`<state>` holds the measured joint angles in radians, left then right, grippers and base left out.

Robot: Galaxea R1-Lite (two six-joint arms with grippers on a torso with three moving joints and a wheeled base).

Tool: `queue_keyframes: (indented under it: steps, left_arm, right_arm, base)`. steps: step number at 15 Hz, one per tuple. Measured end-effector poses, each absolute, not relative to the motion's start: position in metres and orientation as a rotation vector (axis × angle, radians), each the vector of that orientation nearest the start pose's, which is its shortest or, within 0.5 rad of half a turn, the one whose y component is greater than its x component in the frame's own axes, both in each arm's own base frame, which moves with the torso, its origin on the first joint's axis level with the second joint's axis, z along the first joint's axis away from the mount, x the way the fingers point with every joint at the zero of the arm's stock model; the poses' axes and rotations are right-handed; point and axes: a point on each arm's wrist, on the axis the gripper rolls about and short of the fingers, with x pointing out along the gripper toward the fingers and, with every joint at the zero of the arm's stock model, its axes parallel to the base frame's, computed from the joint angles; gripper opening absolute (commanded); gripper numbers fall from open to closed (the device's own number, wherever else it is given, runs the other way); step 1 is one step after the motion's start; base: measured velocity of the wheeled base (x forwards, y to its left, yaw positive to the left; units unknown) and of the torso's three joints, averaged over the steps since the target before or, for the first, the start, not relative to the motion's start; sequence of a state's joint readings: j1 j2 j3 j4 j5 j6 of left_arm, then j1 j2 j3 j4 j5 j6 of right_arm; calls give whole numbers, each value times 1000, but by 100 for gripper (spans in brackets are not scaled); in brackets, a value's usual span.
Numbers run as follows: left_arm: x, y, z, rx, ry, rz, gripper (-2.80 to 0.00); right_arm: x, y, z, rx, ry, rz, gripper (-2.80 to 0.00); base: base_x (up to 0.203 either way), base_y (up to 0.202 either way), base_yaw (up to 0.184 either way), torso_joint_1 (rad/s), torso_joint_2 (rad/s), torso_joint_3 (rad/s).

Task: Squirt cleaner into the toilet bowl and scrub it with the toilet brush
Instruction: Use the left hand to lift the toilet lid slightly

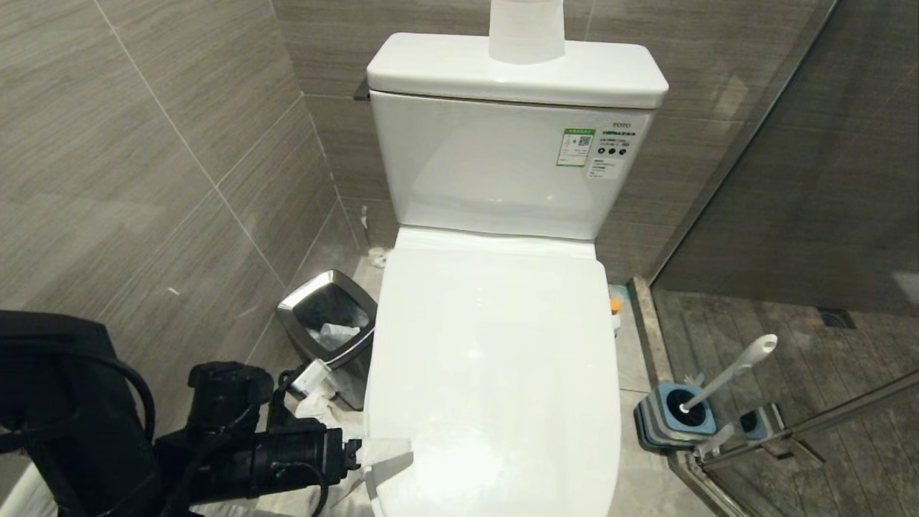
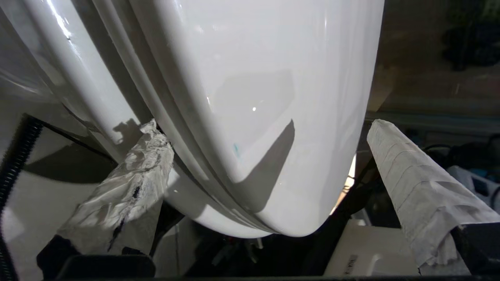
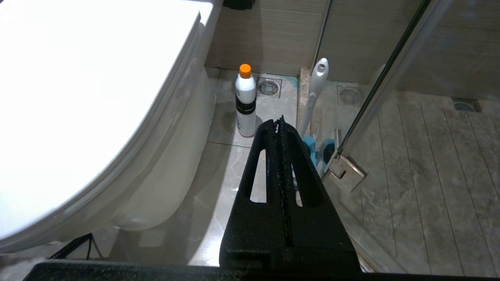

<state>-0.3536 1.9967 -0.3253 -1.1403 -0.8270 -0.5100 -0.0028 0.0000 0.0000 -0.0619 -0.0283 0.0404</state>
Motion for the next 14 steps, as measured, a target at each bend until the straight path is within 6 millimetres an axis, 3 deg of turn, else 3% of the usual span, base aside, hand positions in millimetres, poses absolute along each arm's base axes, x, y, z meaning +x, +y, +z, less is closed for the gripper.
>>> queue_keyframes:
  steps: [3,6,14]
  left_arm:
    - [237,-120,67,-768,845,-993,0]
    - [232,-137,101,-896,722,-1081,0]
    - [204,-135,119,-982,778,-1102,0]
  right_arm:
    - [-23,-1,82,42,-63,-31,-280]
    - [-23,-1,82,42,-64,-29,-280]
    - [-23,-1,82,41,-64,-30,-280]
  base:
    - [0,0,0,0,0,0]
    - [0,0,0,0,0,0]
    - [0,0,0,0,0,0]
